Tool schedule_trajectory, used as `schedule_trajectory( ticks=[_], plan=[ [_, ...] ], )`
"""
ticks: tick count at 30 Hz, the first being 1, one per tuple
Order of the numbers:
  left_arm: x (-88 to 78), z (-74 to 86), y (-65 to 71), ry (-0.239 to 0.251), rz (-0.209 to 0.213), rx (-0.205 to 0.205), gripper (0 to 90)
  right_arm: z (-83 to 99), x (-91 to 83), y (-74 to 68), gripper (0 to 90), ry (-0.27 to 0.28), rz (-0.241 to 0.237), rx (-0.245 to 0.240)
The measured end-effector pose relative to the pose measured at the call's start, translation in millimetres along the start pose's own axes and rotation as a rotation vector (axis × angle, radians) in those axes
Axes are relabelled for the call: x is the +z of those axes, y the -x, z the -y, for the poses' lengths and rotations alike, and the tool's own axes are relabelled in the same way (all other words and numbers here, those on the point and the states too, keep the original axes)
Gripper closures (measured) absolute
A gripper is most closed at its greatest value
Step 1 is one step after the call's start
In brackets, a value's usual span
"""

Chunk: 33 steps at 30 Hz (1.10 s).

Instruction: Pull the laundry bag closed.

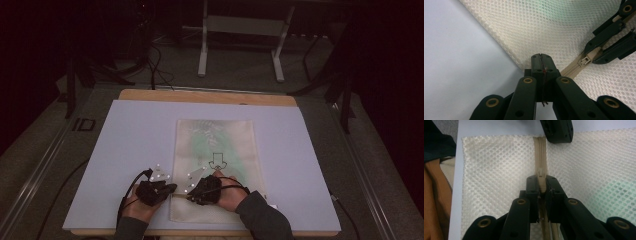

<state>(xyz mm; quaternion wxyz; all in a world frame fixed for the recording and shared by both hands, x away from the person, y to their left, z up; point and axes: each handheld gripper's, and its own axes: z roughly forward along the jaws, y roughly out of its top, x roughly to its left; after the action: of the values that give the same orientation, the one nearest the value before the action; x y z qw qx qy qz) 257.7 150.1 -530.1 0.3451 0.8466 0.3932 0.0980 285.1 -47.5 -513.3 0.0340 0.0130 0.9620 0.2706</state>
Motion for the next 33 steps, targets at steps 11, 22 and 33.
schedule_trajectory(
  ticks=[11,22,33],
  plan=[
    [0.1,0.6,-0.4,0.006,0.004,-0.004,89.5,4.7,-5.4,-0.8,82.5,-0.026,0.009,-0.016],
    [-0.2,1.1,-0.8,0.006,0.006,-0.004,89.6,8.1,-9.4,-0.8,82.5,-0.042,0.007,-0.020],
    [-0.1,1.1,-0.5,0.008,0.006,-0.006,89.5,12.2,-13.0,-1.2,82.5,-0.052,0.013,-0.025]
  ],
)
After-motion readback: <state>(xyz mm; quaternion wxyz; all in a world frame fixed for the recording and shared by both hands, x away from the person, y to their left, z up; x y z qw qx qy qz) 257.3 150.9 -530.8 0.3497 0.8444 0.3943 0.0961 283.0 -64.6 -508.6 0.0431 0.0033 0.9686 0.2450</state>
